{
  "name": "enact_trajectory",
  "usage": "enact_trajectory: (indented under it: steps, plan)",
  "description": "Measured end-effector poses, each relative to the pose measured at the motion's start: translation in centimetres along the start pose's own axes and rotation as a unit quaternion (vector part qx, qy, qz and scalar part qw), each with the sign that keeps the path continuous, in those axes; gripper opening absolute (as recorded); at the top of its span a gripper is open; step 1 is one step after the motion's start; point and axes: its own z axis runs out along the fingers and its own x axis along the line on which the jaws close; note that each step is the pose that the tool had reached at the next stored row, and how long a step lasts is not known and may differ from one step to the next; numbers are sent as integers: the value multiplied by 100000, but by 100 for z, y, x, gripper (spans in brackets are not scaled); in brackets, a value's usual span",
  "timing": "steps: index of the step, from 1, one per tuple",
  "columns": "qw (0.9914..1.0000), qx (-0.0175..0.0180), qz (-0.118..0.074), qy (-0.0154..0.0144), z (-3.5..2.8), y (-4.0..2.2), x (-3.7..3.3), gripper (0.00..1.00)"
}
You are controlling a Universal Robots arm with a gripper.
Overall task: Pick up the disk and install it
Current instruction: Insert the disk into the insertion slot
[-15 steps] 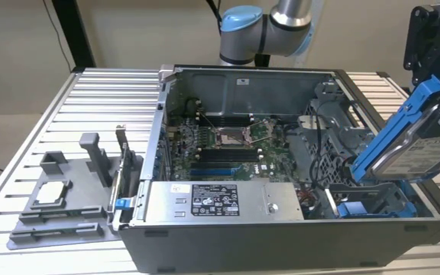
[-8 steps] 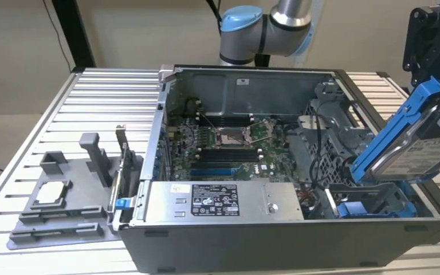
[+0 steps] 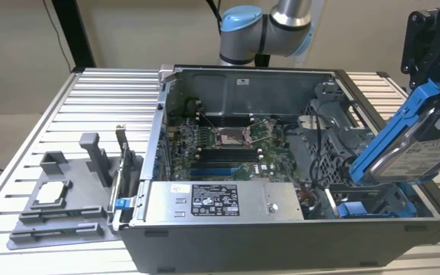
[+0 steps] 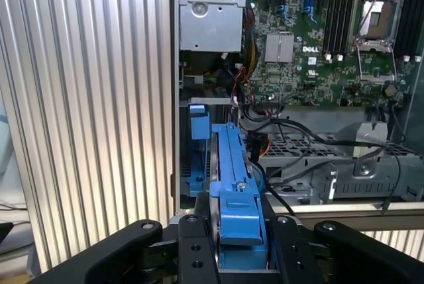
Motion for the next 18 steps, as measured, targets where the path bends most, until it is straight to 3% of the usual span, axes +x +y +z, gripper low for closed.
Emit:
enact_trajectory:
  steps: [18]
  plan:
    - [99996, 72, 838, 152, 177, 63, 3, 0]
